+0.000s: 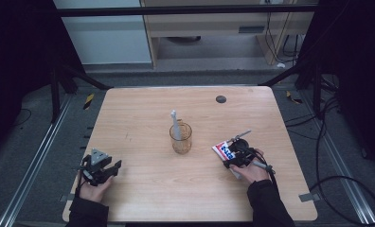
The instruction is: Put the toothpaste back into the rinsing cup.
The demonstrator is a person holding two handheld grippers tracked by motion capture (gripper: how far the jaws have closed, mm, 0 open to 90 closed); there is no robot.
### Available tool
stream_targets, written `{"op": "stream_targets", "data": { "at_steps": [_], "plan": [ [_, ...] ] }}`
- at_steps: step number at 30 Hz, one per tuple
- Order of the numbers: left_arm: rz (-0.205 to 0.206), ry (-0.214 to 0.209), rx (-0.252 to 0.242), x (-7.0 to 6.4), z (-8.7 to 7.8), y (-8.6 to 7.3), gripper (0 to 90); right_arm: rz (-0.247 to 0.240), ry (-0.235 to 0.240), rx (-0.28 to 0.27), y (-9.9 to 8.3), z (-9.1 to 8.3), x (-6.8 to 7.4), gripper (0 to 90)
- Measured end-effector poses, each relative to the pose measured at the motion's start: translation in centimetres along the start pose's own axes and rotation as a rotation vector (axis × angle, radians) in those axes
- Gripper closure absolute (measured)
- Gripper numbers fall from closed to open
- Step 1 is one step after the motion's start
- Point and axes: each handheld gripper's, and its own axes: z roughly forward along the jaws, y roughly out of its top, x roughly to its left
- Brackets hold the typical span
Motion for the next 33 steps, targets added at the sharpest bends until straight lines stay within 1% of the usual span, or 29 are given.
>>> {"op": "stream_targets", "data": {
  "at_steps": [3, 6, 9, 11, 14, 20, 24, 27, 28, 29, 31, 33],
  "plan": [
    [0.000, 0.000, 0.000, 0.0, 0.0, 0.0, 54.1, 0.005, 0.006, 0.004, 0.0, 0.1, 0.0, 42.0],
    [0.000, 0.000, 0.001, 0.0, 0.0, 0.0, 54.1, 0.005, 0.003, 0.008, 0.0, 0.2, 0.1, 42.8],
    [-0.001, 0.001, 0.000, 0.0, 0.0, 0.0, 54.2, 0.011, 0.006, 0.016, 0.1, 0.2, 0.2, 45.8],
    [0.000, 0.000, 0.002, 0.0, 0.0, 0.0, 54.2, 0.019, 0.007, 0.019, 0.1, 0.1, 0.2, 48.9],
    [-0.001, 0.000, 0.001, 0.0, 0.0, 0.0, 54.2, 0.017, -0.001, 0.020, 0.1, 0.0, 0.3, 54.7],
    [0.000, 0.001, 0.002, 0.0, 0.0, 0.0, 54.3, 0.022, -0.002, 0.016, 0.2, -0.4, 0.3, 63.7],
    [-0.002, 0.000, 0.001, 0.0, 0.0, 0.0, 54.4, 0.045, 0.039, 0.023, 0.1, -0.7, 0.2, 66.3],
    [0.001, 0.001, 0.000, 0.0, 0.0, 0.0, 54.4, 0.049, 0.049, 0.002, 0.1, -1.1, 0.3, 67.0],
    [0.001, 0.001, 0.000, 0.0, 0.0, 0.0, 54.4, 0.040, 0.053, -0.018, 0.2, -1.3, 0.3, 67.2],
    [0.002, 0.001, 0.000, 0.0, 0.0, 0.0, 54.4, 0.053, 0.058, -0.032, 0.2, -1.6, 0.4, 67.3],
    [0.001, 0.001, 0.000, 0.0, 0.0, 0.0, 54.4, 0.044, 0.061, -0.070, 0.2, -2.1, 0.3, 67.4],
    [-0.001, 0.002, 0.000, 0.0, 0.0, 0.0, 54.4, 0.051, 0.062, -0.112, 0.3, -2.8, 0.4, 67.5]
  ]
}}
